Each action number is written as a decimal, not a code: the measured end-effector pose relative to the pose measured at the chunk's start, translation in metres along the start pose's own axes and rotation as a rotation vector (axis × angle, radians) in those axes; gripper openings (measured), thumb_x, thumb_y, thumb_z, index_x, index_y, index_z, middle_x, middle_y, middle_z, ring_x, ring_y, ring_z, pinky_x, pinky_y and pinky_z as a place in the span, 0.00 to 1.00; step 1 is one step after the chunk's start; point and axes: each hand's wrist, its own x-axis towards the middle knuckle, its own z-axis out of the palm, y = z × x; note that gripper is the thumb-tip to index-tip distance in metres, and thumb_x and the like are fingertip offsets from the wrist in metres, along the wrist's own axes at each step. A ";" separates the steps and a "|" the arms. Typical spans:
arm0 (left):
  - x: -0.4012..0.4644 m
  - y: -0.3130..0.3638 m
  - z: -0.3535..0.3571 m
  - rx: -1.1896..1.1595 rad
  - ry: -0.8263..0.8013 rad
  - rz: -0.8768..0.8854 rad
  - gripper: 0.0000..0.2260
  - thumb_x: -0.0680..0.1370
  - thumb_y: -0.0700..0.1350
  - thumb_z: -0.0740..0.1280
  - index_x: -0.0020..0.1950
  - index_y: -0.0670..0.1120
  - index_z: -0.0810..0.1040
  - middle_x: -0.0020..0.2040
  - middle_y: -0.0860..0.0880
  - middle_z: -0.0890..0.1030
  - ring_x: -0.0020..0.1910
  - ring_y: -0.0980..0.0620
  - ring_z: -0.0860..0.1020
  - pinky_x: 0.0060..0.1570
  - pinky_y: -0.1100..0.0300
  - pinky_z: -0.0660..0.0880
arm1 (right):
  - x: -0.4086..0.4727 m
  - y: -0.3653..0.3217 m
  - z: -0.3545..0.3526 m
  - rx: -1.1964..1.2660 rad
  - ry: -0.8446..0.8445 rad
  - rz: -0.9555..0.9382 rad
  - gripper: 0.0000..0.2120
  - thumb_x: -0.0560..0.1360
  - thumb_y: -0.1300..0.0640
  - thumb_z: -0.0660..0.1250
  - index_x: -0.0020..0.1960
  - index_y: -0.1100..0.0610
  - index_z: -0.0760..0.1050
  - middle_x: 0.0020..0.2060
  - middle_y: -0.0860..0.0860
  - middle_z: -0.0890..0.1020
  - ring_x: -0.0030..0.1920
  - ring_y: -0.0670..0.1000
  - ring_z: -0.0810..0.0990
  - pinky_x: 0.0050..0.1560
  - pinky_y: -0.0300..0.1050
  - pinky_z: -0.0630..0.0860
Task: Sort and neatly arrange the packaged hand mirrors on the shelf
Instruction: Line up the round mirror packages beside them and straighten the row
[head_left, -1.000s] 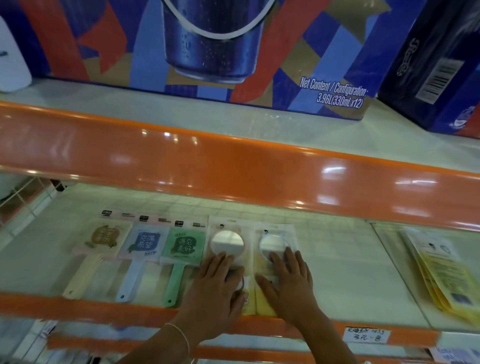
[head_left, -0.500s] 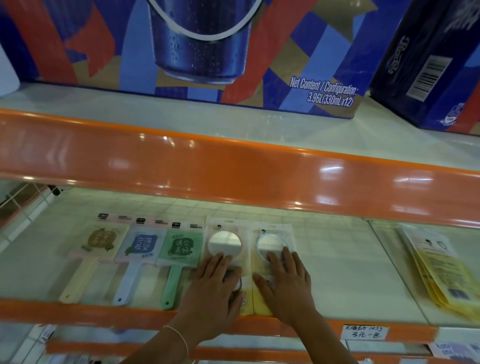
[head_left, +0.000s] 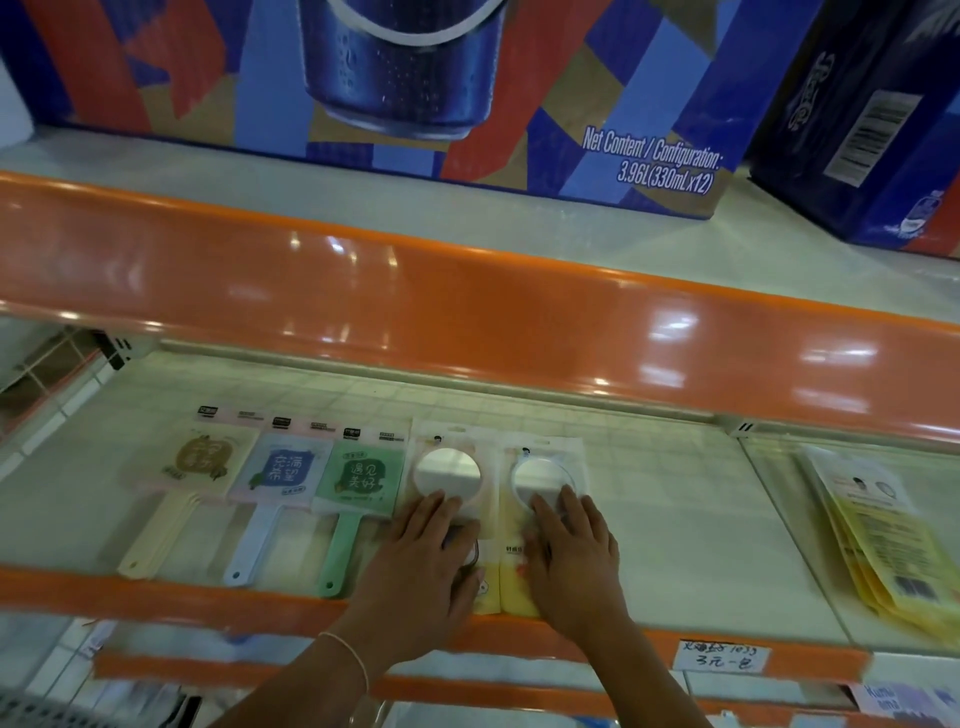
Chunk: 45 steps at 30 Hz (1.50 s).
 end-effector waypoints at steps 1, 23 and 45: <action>0.000 0.000 0.000 0.009 -0.008 0.000 0.19 0.77 0.60 0.57 0.62 0.52 0.76 0.66 0.46 0.75 0.67 0.44 0.72 0.68 0.47 0.62 | 0.000 0.000 0.000 0.008 0.001 0.000 0.35 0.72 0.35 0.35 0.75 0.42 0.56 0.78 0.50 0.51 0.77 0.57 0.46 0.75 0.55 0.50; 0.100 0.158 -0.003 -0.167 -0.101 0.171 0.18 0.75 0.57 0.52 0.46 0.50 0.79 0.45 0.52 0.78 0.47 0.51 0.76 0.46 0.56 0.75 | -0.044 0.160 -0.065 0.673 0.285 0.308 0.07 0.76 0.57 0.67 0.48 0.44 0.78 0.48 0.46 0.82 0.42 0.43 0.82 0.41 0.31 0.75; 0.218 0.343 0.023 -0.390 -0.317 0.170 0.20 0.80 0.55 0.59 0.69 0.50 0.70 0.66 0.51 0.71 0.63 0.52 0.72 0.62 0.61 0.68 | -0.022 0.355 -0.111 0.045 0.309 0.468 0.26 0.71 0.40 0.59 0.66 0.51 0.70 0.60 0.48 0.77 0.61 0.53 0.74 0.60 0.50 0.71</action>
